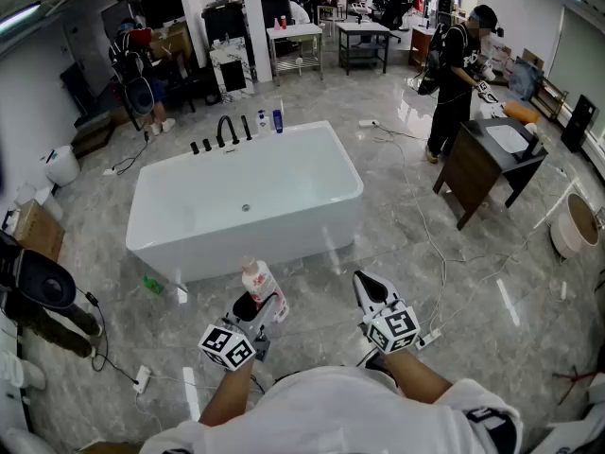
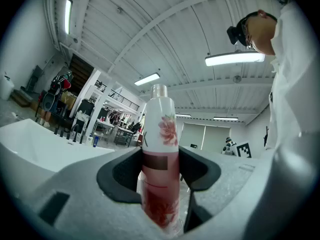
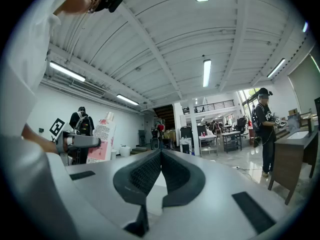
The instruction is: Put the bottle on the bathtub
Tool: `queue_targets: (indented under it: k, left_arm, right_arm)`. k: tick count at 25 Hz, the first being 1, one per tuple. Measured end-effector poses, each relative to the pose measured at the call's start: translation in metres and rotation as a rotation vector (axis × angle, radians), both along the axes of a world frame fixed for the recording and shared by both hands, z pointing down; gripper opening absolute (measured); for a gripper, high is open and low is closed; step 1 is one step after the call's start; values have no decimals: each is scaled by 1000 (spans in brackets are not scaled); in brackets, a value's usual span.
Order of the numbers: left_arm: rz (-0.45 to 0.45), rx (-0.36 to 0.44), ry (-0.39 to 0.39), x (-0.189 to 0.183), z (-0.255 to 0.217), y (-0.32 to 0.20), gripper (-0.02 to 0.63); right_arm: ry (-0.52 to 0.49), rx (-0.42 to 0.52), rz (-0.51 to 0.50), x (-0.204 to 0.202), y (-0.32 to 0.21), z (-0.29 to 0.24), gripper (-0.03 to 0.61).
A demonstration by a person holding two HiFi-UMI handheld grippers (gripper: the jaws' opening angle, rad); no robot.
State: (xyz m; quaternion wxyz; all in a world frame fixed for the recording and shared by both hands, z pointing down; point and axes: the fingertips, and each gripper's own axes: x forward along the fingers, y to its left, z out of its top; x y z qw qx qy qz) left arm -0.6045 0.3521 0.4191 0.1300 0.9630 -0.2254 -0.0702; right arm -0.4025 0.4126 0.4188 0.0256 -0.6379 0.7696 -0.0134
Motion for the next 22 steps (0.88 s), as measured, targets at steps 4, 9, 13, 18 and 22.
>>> queue_targets:
  k: [4,9,13,18,22]
  left_arm:
    - [-56,27,-17,-2,-3,-2,224]
    - [-113,38,-22,-4,4,-3,224]
    - [-103,22,-17,5,8,2,224]
    - [-102,12,-6,11,10,5,224]
    - [-118,6,12,23,9,1,224]
  right_arm:
    - [-3,-18,44,13,4,3,14]
    - [15,-57,101,30,11,16,14]
    - [-5,-62,124,43,19,20,14]
    - [-36,-13,120,54,28,16,14]
    - [-31,16,106,72,38,15,14]
